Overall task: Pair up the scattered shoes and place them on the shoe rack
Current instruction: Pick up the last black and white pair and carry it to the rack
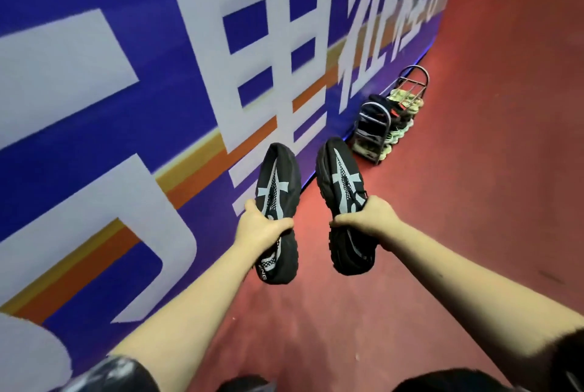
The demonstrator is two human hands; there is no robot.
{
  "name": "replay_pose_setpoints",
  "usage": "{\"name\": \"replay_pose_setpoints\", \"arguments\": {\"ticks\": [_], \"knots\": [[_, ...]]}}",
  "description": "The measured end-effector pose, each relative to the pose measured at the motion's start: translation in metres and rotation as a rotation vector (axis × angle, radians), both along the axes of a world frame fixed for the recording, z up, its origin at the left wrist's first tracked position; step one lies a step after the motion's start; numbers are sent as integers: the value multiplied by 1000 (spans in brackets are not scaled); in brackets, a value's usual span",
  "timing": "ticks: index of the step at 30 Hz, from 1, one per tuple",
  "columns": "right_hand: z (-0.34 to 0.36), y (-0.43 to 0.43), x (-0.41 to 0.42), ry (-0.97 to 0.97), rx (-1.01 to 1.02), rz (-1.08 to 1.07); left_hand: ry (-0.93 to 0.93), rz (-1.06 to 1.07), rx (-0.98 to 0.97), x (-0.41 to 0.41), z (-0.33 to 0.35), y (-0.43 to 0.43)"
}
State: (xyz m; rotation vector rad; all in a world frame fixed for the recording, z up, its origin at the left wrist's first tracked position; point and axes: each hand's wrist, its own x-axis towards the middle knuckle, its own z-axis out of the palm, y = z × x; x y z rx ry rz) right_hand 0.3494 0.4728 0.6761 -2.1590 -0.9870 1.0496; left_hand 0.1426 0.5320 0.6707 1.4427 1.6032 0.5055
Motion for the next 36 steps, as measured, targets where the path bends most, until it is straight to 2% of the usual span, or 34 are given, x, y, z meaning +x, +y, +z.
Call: {"name": "replay_pose_setpoints", "arguments": {"ticks": [4,11,17,22,31,36], "knots": [[-7,28,44,34,-2,-96,-26,-87,-10,50,-1,42],[-33,125,129,61,-65,-270,1,-239,-45,147,-12,172],[-34,202,219,96,-100,-383,-8,-329,-63,255,-15,285],[-29,246,314,78,-95,-439,9,-378,-89,355,-23,338],[-14,314,537,-6,-99,-363,30,-322,-96,565,-19,398],[-8,350,641,-52,-121,-338,14,-275,-131,649,-15,432]]}}
